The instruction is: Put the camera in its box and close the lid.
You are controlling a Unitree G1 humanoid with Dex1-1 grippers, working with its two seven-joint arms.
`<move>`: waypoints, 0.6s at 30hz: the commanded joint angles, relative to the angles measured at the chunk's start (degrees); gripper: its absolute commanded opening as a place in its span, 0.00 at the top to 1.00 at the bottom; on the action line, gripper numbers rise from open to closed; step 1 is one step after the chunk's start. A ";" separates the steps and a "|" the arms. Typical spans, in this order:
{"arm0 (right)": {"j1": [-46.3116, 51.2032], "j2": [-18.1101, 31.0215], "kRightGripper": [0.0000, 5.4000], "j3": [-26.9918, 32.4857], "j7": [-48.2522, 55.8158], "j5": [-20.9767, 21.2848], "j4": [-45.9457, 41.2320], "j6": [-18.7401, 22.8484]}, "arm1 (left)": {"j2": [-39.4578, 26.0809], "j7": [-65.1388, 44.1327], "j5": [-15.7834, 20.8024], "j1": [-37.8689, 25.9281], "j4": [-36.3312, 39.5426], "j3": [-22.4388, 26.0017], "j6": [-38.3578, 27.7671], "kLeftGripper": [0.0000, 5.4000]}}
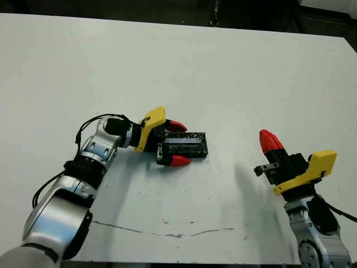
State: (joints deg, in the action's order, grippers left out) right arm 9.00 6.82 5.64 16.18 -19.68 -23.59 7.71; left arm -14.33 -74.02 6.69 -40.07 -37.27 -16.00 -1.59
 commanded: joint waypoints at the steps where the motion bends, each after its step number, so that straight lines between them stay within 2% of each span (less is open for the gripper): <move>1: 0.24 0.85 1.00 0.18 -0.28 0.01 -0.31 0.92 | -4.18 -1.68 0.85 3.63 1.37 1.63 1.90 0.00; 10: 0.19 0.59 1.00 0.05 -0.28 -0.82 -0.28 1.48 | -12.82 -2.47 4.22 6.70 5.37 7.11 5.87 0.00; 18: 0.33 0.71 1.00 -0.20 -0.22 -0.25 0.00 0.88 | -15.77 -0.88 5.18 7.90 4.93 11.08 6.32 0.00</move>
State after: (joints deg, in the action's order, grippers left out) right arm 8.88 6.85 5.21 16.00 -20.04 -23.85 8.28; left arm -28.86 -75.23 11.21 -33.52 -32.10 -5.73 4.00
